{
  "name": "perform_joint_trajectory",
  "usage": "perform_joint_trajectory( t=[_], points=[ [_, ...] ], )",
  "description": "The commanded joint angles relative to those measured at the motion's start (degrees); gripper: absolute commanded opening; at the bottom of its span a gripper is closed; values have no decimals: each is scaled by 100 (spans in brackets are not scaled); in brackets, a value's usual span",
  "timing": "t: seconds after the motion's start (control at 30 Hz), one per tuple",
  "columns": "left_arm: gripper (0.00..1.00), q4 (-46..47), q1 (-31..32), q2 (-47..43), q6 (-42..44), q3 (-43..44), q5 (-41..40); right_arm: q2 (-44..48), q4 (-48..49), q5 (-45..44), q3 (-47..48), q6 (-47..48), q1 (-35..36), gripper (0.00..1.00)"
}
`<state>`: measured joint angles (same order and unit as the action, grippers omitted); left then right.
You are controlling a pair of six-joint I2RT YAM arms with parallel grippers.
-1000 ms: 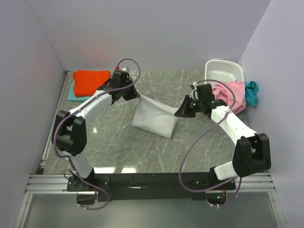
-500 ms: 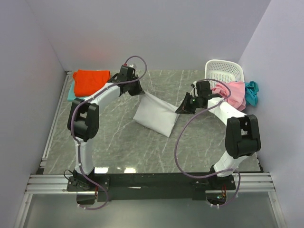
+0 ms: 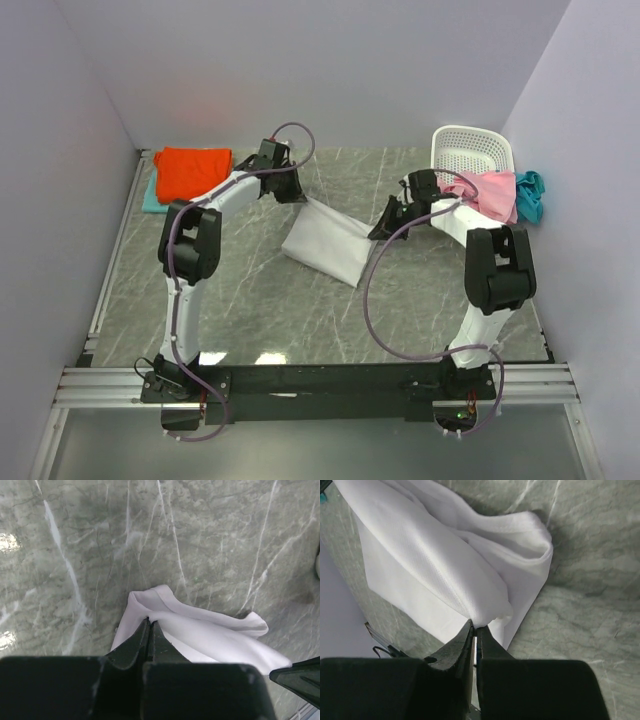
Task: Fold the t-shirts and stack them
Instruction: Fold the tshirt
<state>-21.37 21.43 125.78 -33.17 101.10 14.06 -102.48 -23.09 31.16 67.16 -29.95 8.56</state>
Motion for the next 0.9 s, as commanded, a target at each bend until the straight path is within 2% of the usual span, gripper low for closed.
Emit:
perform_joint_trajectory(
  t=[0.0, 0.13, 0.2, 0.23, 0.27, 0.33, 0.37, 0.4, 0.63, 0.87],
  points=[
    [2, -43, -113, 158, 144, 375, 35, -220, 7, 13, 377, 78, -91, 5],
    [21, -52, -122, 193, 188, 481, 88, -343, -55, -22, 570, 77, -117, 18],
    [41, -43, -122, 88, 223, 446, 26, -317, -142, -57, 676, 86, -109, 28],
    [48, -8, -122, 35, 232, 350, -43, -299, -204, -101, 711, 130, -109, 63],
    [61, 35, -122, -139, 232, 271, -53, -221, -265, -145, 746, 130, -109, 81],
    [70, 97, -122, -316, 258, 60, -79, -80, -283, -198, 720, 122, -126, 84],
    [91, 106, -122, -473, 284, 16, -97, 68, -266, -206, 650, 113, -109, 85],
    [99, 89, -122, -562, 285, -28, -97, 148, -249, -180, 606, 104, -109, 85],
    [99, 212, -60, -1414, 162, -907, 219, 869, -20, 4, 114, -2, 128, 88],
    [99, 730, 150, -2205, -145, -2023, 747, 713, 121, 154, 262, -81, 594, 88]
  ],
)
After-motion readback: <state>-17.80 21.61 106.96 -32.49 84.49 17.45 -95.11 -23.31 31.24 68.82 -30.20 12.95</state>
